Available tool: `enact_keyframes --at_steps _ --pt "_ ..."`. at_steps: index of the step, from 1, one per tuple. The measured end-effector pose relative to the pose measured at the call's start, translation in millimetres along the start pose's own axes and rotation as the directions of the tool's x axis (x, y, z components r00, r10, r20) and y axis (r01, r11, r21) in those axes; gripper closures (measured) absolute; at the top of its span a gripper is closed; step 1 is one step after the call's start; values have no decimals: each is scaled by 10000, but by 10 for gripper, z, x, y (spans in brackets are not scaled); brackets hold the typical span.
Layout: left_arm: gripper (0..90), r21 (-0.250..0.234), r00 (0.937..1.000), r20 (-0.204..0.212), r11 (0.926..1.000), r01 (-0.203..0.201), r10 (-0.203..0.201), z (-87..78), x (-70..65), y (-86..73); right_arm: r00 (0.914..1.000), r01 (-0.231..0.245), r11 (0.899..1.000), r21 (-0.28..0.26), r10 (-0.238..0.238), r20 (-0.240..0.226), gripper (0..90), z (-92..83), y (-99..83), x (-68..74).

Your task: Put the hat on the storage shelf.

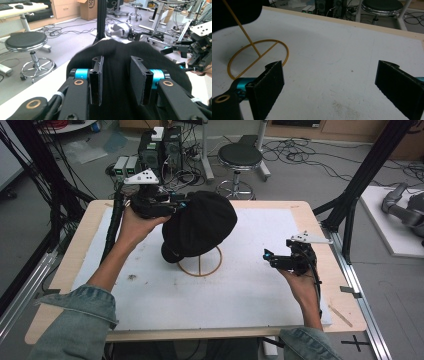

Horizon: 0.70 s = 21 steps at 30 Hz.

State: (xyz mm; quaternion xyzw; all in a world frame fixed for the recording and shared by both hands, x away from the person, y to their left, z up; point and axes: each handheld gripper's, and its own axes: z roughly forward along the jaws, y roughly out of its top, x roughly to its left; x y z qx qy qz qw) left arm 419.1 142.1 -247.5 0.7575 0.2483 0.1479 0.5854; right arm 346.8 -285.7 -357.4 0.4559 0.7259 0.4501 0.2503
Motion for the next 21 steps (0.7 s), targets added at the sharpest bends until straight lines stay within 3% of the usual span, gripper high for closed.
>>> enact_keyframes --at_steps 7,13,21 --pt "571 -187 9999 -154 9998 31 -34 -87 26 -23 10000 -37 10000 -26 37 -37 82 -9 0 2" --pt "505 -359 9974 -678 9991 232 -256 -245 134 -133 10000 -15 10000 -10 15 -21 82 -12 -6 1" --pt "443 -397 9866 -1545 9981 473 -529 -472 249 -300 10000 -32 10000 40 32 26 82 -32 -26 -11"
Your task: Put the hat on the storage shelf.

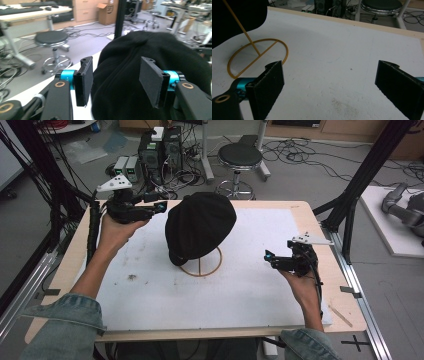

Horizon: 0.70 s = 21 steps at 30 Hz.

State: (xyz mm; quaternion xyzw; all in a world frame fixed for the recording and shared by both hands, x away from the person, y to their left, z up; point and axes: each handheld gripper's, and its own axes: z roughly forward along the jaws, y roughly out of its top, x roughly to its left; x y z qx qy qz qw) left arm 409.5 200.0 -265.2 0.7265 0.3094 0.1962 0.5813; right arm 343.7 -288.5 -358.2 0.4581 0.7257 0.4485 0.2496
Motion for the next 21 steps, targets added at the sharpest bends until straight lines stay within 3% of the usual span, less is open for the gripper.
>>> enact_keyframes --at_steps 9,16,21 --pt "379 389 9962 -844 9991 -183 215 -128 50 -212 10000 39 10000 27 -39 -1 82 16 -1 6" --pt "331 674 9874 -1488 9968 -437 534 -218 65 -342 10000 90 9999 66 -90 -15 82 31 1 18" --pt "319 675 9839 -1747 9974 -254 369 -316 107 -455 9999 169 9998 53 -169 -18 82 49 6 32"
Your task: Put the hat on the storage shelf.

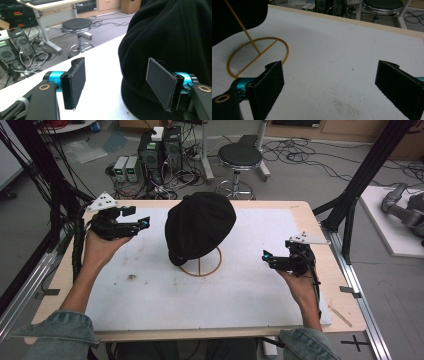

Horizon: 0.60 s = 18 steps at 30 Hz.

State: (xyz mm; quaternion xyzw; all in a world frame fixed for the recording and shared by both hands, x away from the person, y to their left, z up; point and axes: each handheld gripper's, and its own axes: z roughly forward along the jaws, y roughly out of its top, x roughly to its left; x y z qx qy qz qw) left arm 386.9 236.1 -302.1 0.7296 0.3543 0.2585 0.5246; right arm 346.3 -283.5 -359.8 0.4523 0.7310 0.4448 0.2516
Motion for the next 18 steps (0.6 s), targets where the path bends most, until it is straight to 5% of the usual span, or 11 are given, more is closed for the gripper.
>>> enact_keyframes --at_steps 18 --pt "294 103 9932 -1126 9995 313 -299 -274 172 -506 10000 90 9998 187 -89 -34 82 63 8 45"
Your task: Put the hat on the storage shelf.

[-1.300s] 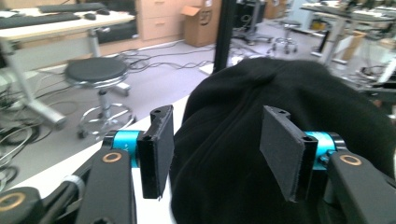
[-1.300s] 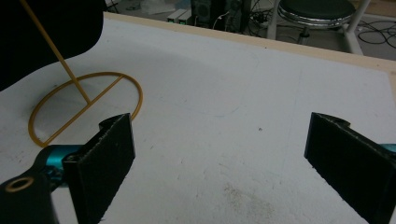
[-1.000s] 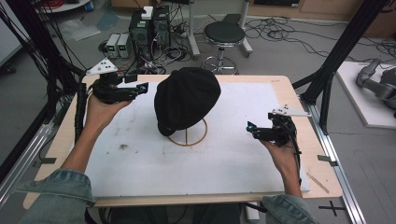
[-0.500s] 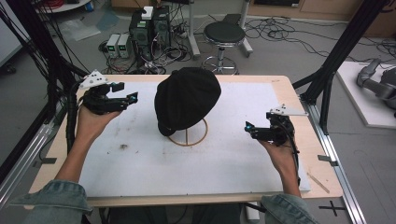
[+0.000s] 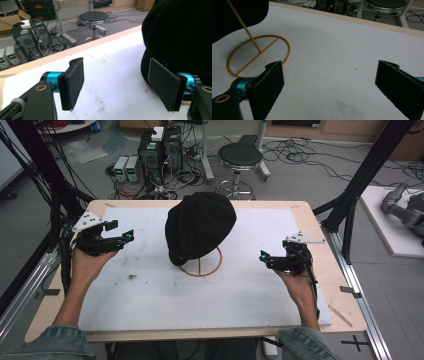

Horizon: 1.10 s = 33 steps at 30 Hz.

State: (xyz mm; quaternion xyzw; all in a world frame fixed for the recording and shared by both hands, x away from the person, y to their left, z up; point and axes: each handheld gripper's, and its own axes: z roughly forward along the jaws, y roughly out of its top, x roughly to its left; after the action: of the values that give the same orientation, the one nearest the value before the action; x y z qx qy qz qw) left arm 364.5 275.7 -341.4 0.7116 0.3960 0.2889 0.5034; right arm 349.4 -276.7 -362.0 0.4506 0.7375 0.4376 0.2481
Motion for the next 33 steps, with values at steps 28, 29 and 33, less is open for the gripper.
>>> enact_keyframes --at_steps 28,29,33 --pt "289 62 9983 -495 9995 302 -299 -177 56 -467 9999 125 9997 199 -125 -2 82 43 -2 43" --pt "289 82 9983 -496 9995 301 -297 -177 57 -470 9999 135 9997 189 -135 5 82 45 -2 44" --pt "289 102 9983 -511 9996 274 -269 -184 63 -473 9998 178 9997 148 -178 -9 82 48 0 47"
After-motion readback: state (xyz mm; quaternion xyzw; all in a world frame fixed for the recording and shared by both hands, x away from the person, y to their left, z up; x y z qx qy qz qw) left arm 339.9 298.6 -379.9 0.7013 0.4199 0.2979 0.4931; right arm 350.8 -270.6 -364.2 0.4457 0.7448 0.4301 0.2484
